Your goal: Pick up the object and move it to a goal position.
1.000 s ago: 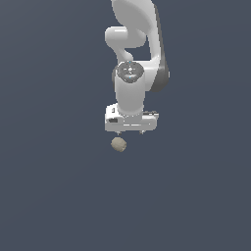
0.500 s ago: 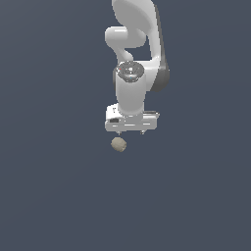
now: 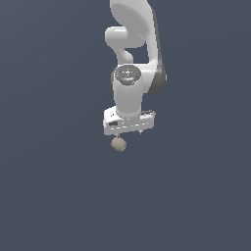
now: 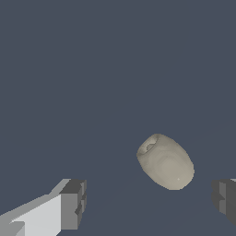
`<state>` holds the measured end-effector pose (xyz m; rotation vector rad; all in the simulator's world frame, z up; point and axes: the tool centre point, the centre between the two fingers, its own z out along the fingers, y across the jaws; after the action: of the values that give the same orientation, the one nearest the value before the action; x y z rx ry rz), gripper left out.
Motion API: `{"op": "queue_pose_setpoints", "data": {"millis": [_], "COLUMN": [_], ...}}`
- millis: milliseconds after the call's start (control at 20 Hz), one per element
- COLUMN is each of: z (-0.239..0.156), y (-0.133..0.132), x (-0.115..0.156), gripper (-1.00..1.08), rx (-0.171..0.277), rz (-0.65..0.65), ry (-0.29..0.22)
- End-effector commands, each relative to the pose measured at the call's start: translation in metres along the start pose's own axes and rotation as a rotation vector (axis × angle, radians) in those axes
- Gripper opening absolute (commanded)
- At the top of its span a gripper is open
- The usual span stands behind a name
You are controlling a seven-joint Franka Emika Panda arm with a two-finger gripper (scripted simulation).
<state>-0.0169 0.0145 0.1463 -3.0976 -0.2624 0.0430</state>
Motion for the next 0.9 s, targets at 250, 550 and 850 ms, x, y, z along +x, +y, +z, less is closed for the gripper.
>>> {"op": "queue_pose_setpoints", "data": {"millis": [250,550,850], "z": [0.013,0.024,0.035], "y": [0.012,0.022,0.032], "x": [-0.004,-0.007,-0.011], "gripper": [1.0,1.0,1.0], "rx": [-0.012,-0.022,-0.03], "rz": [-0.18,-0.338,-0.496], "ry": [0.003,0.005,0.006]}}
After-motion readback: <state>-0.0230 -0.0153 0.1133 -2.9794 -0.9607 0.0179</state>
